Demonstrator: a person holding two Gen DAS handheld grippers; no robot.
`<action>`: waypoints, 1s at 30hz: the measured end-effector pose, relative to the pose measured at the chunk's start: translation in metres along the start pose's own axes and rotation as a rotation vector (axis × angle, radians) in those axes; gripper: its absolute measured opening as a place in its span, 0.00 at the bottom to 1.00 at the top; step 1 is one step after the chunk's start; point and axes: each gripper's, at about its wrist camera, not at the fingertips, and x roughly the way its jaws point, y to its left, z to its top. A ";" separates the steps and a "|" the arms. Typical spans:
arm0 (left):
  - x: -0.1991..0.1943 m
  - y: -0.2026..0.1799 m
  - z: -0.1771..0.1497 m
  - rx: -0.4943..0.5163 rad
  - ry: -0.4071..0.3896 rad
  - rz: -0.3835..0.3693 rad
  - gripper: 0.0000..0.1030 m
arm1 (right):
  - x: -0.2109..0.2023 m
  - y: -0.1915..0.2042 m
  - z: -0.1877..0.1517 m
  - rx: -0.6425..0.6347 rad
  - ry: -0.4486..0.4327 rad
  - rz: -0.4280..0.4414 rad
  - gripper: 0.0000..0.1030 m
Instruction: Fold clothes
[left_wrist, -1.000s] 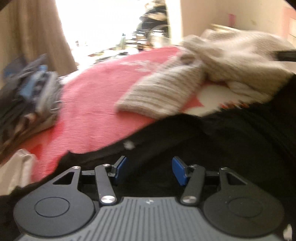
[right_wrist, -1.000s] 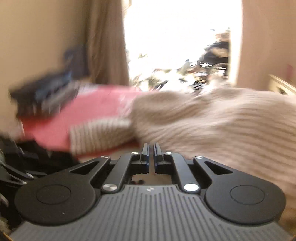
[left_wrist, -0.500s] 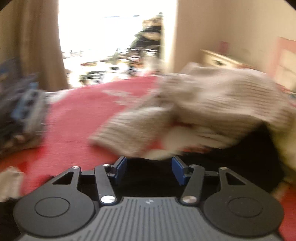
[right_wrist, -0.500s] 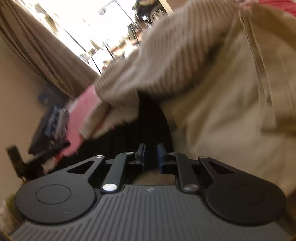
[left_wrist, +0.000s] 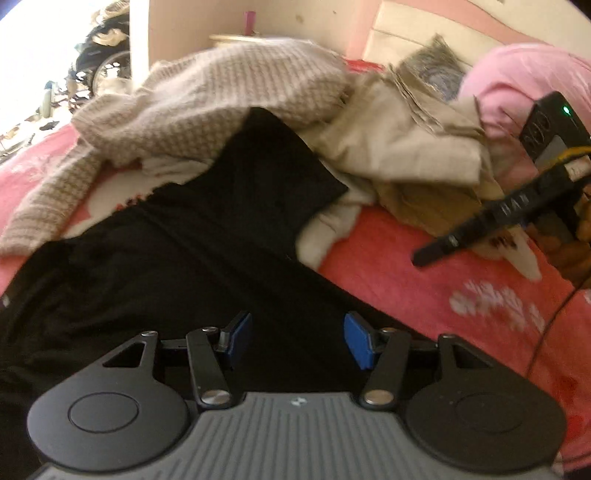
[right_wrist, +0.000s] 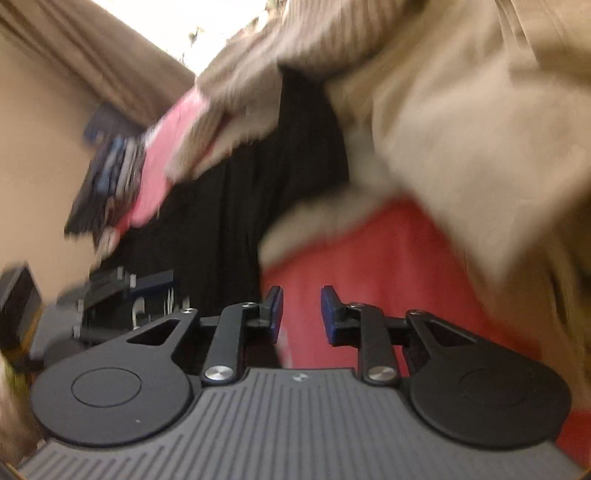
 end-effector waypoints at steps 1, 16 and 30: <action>0.001 -0.002 -0.003 0.006 0.024 -0.014 0.55 | 0.000 -0.002 -0.010 0.007 0.026 0.005 0.22; -0.034 0.001 -0.061 0.151 0.294 -0.059 0.55 | -0.016 0.009 -0.078 -0.122 0.086 -0.048 0.22; -0.046 0.047 -0.024 -0.061 0.116 0.117 0.55 | 0.016 0.019 0.019 0.006 -0.242 -0.040 0.24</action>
